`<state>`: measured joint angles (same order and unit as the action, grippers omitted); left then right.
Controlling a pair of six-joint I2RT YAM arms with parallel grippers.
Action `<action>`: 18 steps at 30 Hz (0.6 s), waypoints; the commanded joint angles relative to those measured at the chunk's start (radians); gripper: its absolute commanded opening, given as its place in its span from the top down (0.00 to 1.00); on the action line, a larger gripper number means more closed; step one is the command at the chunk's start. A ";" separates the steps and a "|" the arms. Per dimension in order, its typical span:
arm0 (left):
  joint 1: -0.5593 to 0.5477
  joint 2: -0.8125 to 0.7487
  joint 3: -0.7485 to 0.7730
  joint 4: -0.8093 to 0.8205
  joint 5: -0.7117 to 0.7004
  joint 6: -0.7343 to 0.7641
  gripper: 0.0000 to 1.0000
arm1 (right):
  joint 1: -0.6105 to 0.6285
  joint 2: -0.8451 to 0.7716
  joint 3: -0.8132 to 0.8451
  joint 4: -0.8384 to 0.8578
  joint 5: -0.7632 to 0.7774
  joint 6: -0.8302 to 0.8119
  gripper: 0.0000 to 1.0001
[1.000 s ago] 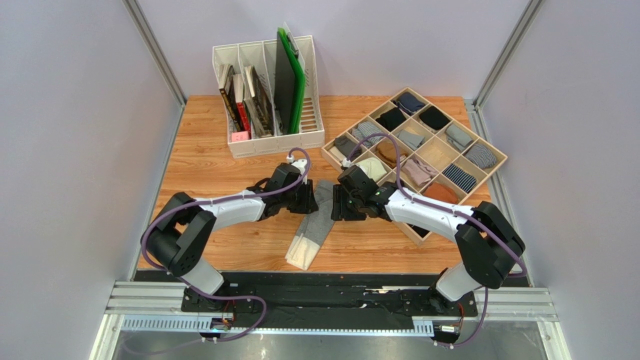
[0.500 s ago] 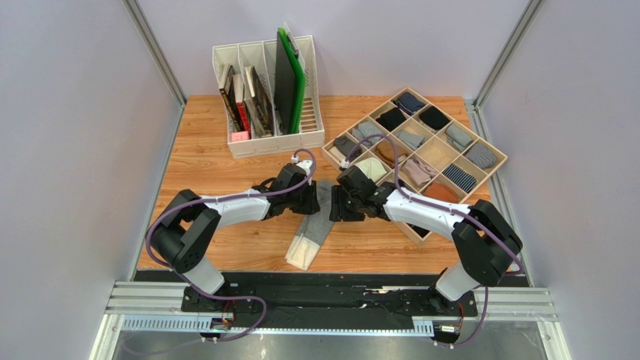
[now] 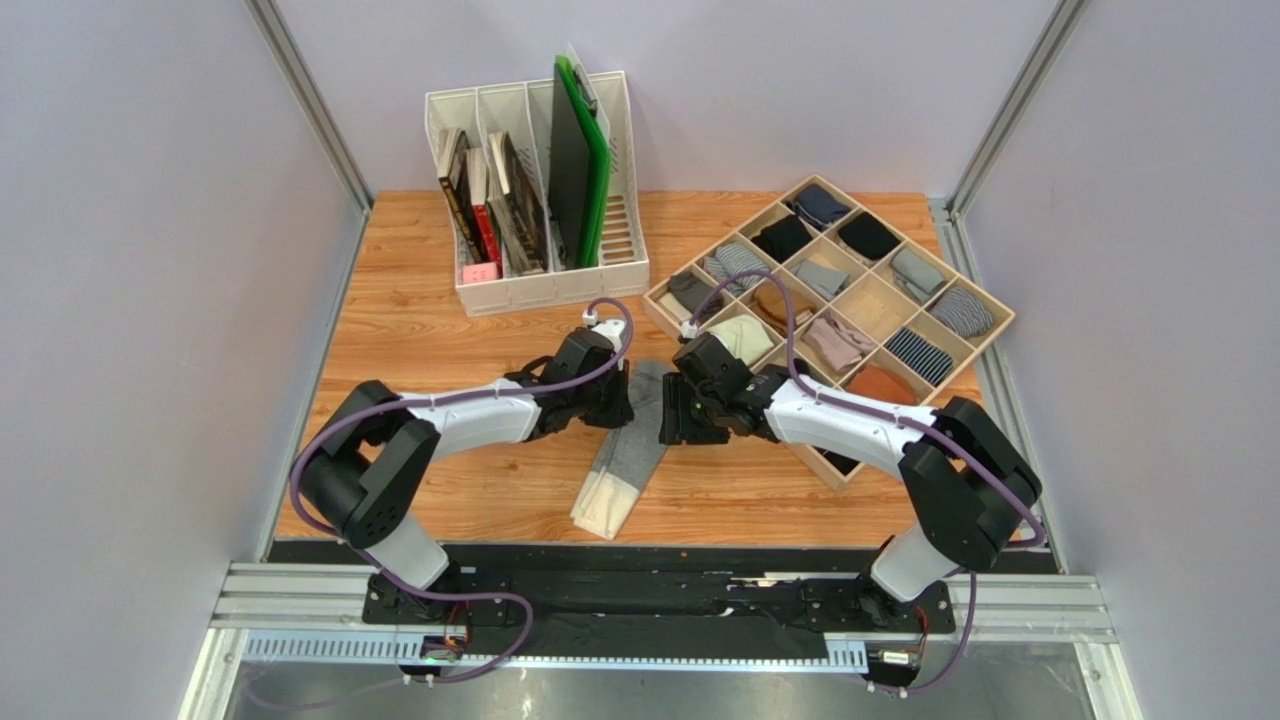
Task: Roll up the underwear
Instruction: Fold the underwear at the center of the board.
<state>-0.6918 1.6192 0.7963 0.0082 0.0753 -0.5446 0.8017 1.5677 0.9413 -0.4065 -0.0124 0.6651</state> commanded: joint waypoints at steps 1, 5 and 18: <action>-0.005 -0.111 -0.009 0.015 -0.035 -0.002 1.00 | -0.002 0.000 0.001 0.014 0.009 0.002 0.52; -0.003 -0.117 -0.008 -0.002 -0.054 0.011 1.00 | -0.004 0.011 0.005 0.014 0.005 0.005 0.51; 0.001 -0.059 0.004 -0.004 -0.120 0.048 1.00 | -0.006 0.002 -0.001 0.006 0.011 0.007 0.51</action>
<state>-0.6926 1.5539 0.7898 -0.0006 -0.0032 -0.5282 0.8017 1.5711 0.9413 -0.4080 -0.0120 0.6651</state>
